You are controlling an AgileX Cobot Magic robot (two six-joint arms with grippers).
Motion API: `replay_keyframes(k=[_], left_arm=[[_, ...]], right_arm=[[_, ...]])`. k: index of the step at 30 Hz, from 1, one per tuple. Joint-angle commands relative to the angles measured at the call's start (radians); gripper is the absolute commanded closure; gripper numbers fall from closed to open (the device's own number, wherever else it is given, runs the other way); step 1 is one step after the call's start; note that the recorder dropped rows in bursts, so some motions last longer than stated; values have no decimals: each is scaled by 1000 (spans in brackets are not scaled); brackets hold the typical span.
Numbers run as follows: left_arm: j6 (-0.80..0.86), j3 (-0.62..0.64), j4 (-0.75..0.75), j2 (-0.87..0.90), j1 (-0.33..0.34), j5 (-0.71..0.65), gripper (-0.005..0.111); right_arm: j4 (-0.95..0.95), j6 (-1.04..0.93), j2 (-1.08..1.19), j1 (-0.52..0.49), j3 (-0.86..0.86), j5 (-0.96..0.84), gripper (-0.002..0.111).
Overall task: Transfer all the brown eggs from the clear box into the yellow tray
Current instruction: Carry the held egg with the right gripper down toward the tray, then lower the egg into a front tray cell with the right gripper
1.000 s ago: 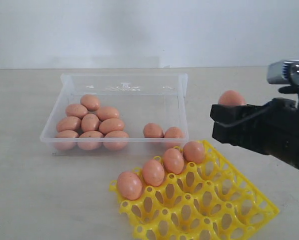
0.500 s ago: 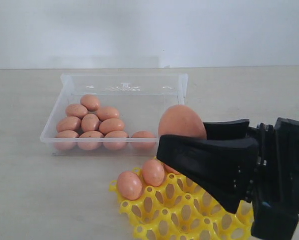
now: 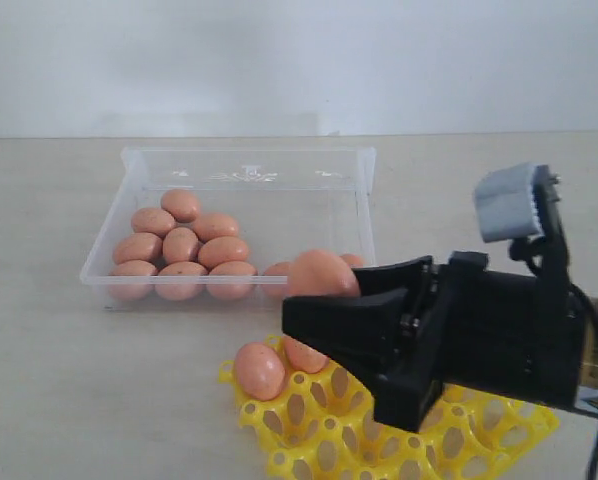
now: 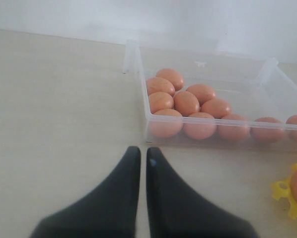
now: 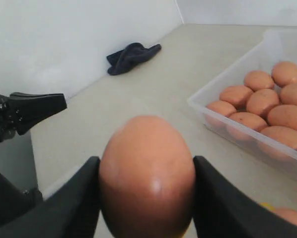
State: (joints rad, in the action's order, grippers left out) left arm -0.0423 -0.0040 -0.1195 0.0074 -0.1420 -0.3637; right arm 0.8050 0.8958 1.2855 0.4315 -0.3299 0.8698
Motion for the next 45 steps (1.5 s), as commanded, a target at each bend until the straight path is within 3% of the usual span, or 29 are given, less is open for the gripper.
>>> replay_keyframes(k=[1, 4, 13, 19, 26, 45], left_arm=[[4, 4, 4, 4, -2, 9, 103], [4, 4, 4, 4, -2, 9, 103], [4, 4, 4, 4, -2, 9, 103], [4, 4, 4, 4, -2, 9, 103], [4, 4, 4, 4, -2, 9, 103], [4, 4, 4, 4, -2, 9, 103]], right_arm=[[-7, -8, 205, -4, -74, 223, 108], [-5, 31, 301, -4, -90, 351, 108], [136, 55, 515, -4, -93, 351, 108], [73, 2, 521, -4, -93, 351, 108], [84, -34, 521, -4, -93, 127, 108], [20, -84, 521, -2, -109, -30, 108]])
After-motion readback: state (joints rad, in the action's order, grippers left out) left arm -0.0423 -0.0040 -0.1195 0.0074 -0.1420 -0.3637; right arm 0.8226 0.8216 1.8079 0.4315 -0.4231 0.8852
